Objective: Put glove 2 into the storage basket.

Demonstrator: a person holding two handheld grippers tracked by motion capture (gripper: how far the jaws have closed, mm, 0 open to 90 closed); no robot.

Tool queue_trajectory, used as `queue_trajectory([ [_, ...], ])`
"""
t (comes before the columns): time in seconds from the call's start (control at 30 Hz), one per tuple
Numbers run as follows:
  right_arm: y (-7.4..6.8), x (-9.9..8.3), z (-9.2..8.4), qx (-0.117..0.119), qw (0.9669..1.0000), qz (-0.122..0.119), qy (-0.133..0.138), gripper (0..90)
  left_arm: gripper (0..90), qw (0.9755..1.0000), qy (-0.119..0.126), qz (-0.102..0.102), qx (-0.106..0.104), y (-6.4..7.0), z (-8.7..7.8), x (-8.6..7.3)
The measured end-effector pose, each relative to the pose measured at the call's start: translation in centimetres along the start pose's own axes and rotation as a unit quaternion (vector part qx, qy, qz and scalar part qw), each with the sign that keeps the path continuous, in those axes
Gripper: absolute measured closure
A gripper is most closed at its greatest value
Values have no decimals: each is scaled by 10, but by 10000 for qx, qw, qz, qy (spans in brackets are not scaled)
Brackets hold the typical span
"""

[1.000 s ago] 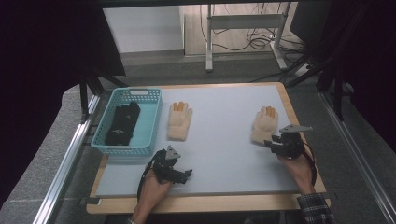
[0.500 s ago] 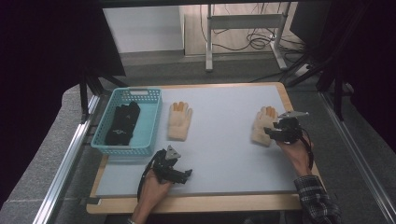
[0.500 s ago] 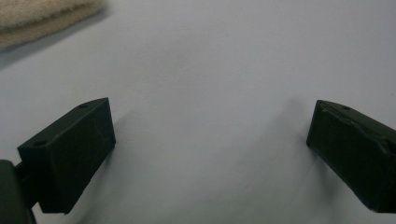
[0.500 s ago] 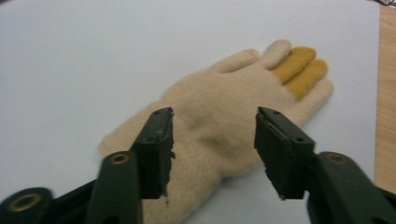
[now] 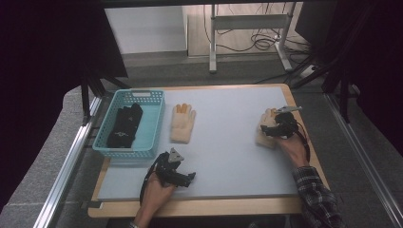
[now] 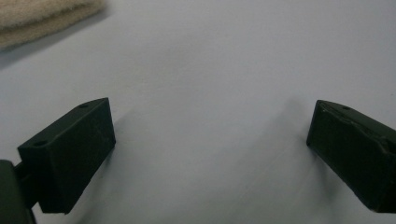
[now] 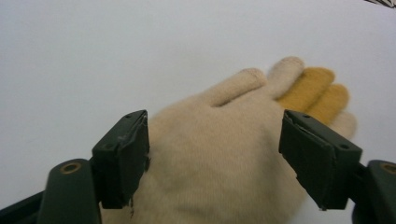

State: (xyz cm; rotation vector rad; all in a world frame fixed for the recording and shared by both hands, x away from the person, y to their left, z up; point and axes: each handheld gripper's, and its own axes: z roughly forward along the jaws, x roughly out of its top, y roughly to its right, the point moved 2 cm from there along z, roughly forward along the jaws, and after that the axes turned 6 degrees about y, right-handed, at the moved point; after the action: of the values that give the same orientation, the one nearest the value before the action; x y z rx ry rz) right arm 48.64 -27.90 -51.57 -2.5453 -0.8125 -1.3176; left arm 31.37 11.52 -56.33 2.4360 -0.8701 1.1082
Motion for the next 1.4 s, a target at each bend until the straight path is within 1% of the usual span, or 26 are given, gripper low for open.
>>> queue_trajectory([
  [0.07,0,-1,7,-31,10000,-47,-57,218,12,10000,0,-1,-1,0,0,0],
  [0.17,0,-4,18,-143,9995,-181,-208,209,12,10000,0,0,-2,0,0,0],
  [0.2,0,-4,18,-143,9995,-181,-208,209,12,10000,0,0,-2,0,0,0],
  [0.27,0,-6,20,-189,9996,-58,-204,280,12,10000,0,0,-2,0,0,0],
  [0.37,0,-5,15,-268,9992,-95,-293,458,12,10000,-1,2,-1,0,0,0],
  [0.47,0,-4,12,-322,9987,-169,-361,571,12,10000,0,0,-2,0,0,0],
  [0.57,0,-4,9,-306,9988,-176,-334,617,12,10000,-1,0,-3,0,0,0],
  [0.6,0,-4,9,-306,9988,-176,-334,617,12,10000,-1,0,-3,0,0,0],
  [0.7,0,1,0,-273,9992,-229,-157,757,12,10000,-1,-2,-2,0,0,0],
  [0.73,0,1,0,-273,9992,-229,-157,757,12,10000,-1,-2,-2,0,0,0],
  [0.77,-3,5,-6,-256,9993,-261,-75,788,12,10000,-2,-2,-1,0,0,0],
  [0.83,-5,8,-9,-234,9993,-299,-42,791,12,10000,-1,-2,-1,0,0,0],
  [0.87,-10,12,-15,-227,9991,-348,13,796,12,10000,-2,-1,-1,0,0,0],
  [0.97,-21,20,-27,-56,9994,-292,198,796,12,10000,-4,-3,-2,0,0,0],
  [1.0,-21,20,-27,-56,9994,-292,198,796,12,10000,-4,-3,-2,0,0,0],
  [1.03,-30,25,-35,79,9992,-258,305,794,12,10000,-7,1,-2,0,0,0],
  [1.07,-30,25,-35,79,9992,-258,305,794,12,10000,-7,1,-2,0,0,0],
  [1.1,-45,29,-45,312,9983,-260,422,791,12,10000,-9,2,-1,0,0,0],
  [1.13,-45,29,-45,312,9983,-260,422,791,12,10000,-9,2,-1,0,0,0],
  [1.17,-59,31,-51,510,9971,-290,490,788,12,10000,-9,2,-2,0,0,0],
  [1.23,-78,31,-57,697,9955,-360,528,784,12,10000,-9,2,-2,0,0,0],
  [1.27,-89,29,-60,819,9944,-413,529,782,12,10000,-7,4,-1,0,0,0],
  [1.3,-99,27,-62,903,9934,-452,538,781,12,10000,-7,5,0,0,0,0],
  [1.33,-99,27,-62,903,9934,-452,538,781,12,10000,-7,5,0,0,0,0],
  [1.37,-116,23,-63,1036,9918,-555,497,777,12,10000,0,-3,1,0,0,0],
  [1.4,-116,23,-63,1036,9918,-555,497,777,12,10000,0,-3,1,0,0,0],
])
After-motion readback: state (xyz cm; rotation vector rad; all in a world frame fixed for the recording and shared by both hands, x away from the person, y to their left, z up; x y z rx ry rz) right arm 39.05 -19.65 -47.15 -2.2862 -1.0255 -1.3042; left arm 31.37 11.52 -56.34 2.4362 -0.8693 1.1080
